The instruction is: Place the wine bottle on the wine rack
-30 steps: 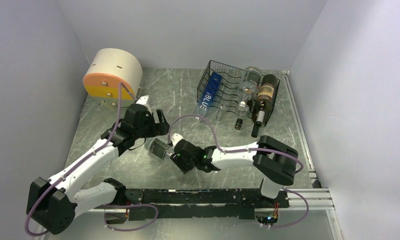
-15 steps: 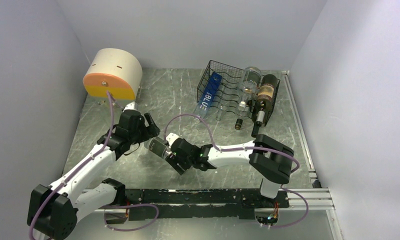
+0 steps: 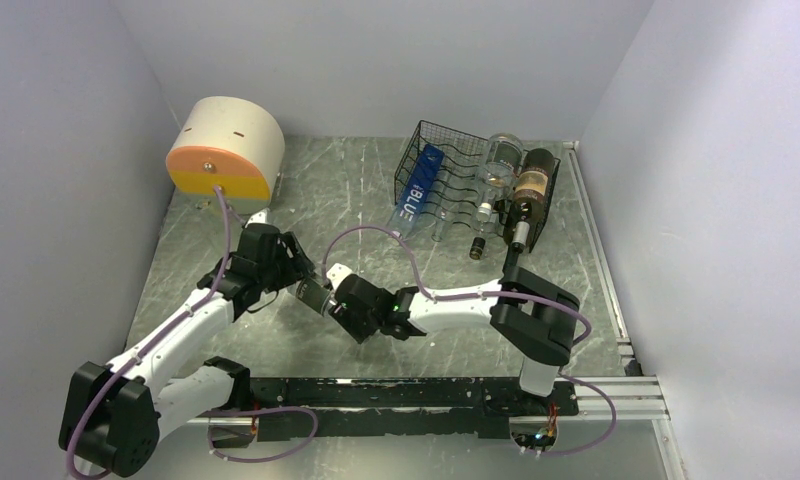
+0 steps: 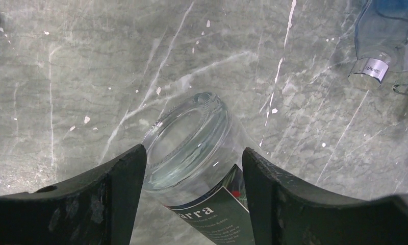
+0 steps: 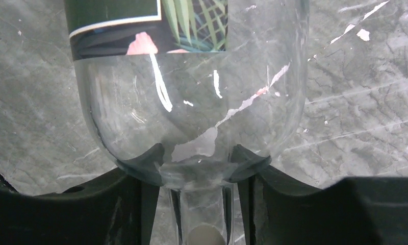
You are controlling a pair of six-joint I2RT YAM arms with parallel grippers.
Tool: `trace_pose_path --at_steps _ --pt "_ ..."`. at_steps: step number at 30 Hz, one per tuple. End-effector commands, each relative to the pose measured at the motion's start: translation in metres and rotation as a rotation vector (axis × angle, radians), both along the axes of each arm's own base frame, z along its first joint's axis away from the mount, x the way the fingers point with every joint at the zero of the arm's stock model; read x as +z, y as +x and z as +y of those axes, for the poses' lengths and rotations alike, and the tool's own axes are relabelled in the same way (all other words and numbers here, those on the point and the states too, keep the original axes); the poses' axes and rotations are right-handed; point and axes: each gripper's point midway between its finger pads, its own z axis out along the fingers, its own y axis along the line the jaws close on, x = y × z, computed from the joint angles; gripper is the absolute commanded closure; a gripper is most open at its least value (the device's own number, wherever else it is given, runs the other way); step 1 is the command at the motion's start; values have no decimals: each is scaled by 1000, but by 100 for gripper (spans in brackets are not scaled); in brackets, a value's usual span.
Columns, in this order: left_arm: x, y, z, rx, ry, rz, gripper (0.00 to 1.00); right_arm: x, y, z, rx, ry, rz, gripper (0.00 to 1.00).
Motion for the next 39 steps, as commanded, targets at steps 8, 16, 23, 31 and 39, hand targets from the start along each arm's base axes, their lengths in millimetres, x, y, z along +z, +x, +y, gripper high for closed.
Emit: trace_pose_path --at_steps 8,16,23,31,39 --pt "31 -1 -7 -28 -48 -56 26 0 10 -2 -11 6 -64 100" --pt "73 -3 3 -15 -26 -134 18 55 19 2 -55 158 -150 100" --pt "119 -11 12 -11 -26 -233 17 112 32 -8 -150 282 -237 100" --pt "158 -26 17 -27 -51 -341 17 190 52 -25 -282 442 -353 100" --pt "188 -40 17 -63 -87 -424 18 265 116 -65 -588 551 -437 100"
